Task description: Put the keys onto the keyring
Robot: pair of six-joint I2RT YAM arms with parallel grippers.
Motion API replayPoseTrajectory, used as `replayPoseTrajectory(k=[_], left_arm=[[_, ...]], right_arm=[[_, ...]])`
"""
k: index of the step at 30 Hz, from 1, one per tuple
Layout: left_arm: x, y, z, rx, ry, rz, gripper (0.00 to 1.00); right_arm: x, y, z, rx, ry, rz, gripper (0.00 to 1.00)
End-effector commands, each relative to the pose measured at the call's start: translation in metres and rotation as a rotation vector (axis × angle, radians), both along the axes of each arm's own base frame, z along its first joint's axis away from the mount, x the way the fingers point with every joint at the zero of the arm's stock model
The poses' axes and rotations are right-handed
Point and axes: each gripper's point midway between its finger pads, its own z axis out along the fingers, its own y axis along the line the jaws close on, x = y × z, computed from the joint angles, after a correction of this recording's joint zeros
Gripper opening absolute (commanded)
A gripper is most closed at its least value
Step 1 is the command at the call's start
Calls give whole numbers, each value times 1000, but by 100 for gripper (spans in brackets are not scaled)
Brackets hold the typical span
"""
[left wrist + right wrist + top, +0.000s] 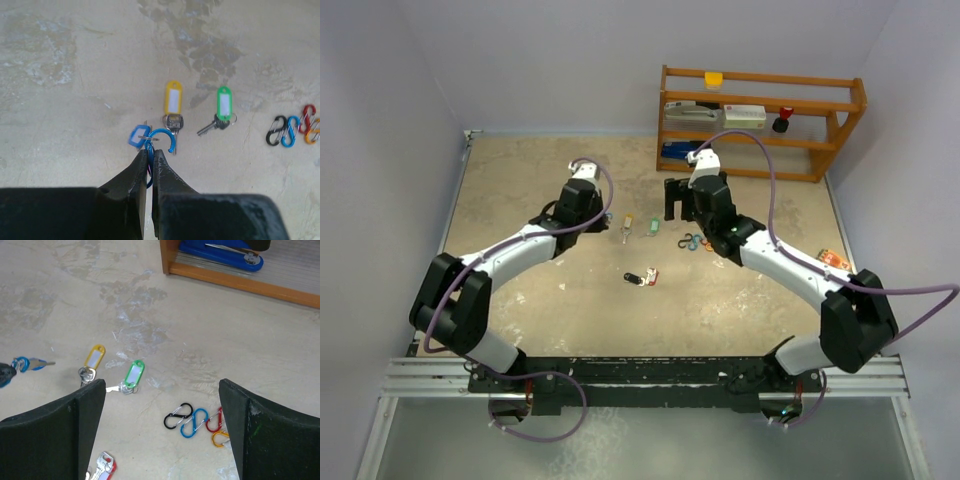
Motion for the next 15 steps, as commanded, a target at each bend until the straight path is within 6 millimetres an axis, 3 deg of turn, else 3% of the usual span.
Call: replayPoseTrajectory(k=[1,9,15], left_arm=[[30,3,42,-134,-120,70,0],[49,32,52,-269,-149,159,0],[56,41,44,-394,-136,165,1]], right_arm=[[-5,-11,8,-1,-21,-32,98],[-7,-17,8,-1,-17,-33,98],[-7,-16,10,5,-19,-29,98]])
